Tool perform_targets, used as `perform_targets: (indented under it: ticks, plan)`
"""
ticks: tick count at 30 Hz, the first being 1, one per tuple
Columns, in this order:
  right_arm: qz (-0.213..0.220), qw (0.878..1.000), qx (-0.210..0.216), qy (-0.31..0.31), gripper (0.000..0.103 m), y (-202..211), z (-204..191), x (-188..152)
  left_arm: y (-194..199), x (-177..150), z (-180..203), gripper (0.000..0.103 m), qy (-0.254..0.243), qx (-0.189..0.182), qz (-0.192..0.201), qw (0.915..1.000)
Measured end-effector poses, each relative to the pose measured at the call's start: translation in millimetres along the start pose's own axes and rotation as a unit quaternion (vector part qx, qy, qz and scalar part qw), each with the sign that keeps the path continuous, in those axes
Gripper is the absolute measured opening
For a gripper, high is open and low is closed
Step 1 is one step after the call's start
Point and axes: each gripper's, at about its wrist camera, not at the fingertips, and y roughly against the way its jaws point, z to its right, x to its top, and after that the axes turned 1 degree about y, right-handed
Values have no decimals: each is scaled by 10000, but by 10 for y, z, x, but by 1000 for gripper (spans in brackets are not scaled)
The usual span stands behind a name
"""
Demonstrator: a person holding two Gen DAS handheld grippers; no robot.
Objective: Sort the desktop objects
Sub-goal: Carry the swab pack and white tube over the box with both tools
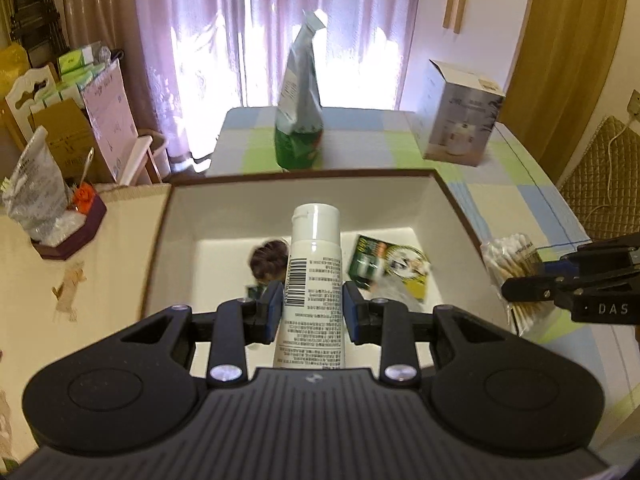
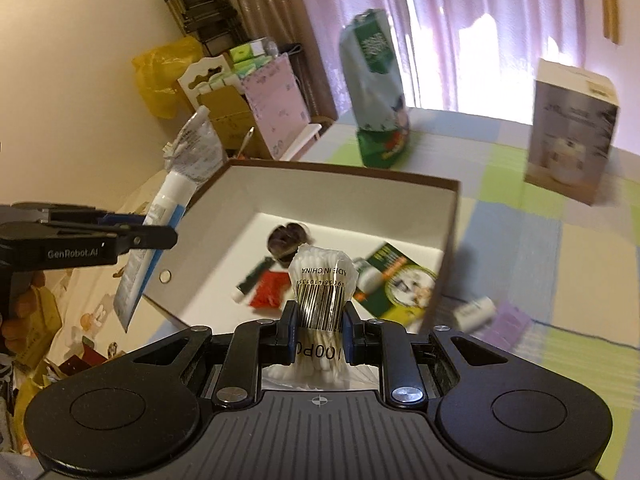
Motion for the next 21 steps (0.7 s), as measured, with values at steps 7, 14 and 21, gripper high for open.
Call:
perform_targets:
  ticks: [7, 14, 21]
  plan:
    - [8, 10000, -46, 65, 24, -285, -176, 195, -135, 200, -312, 27, -78, -23, 176, 9998]
    - [-26, 9999, -73, 130, 24, -555, -298, 333, -361, 259, -551, 27, -95, -36, 135, 9999]
    - [-330, 9992, -118, 204, 24, -900, -364, 337, -725, 153, -720, 27, 60, 35, -243, 9997]
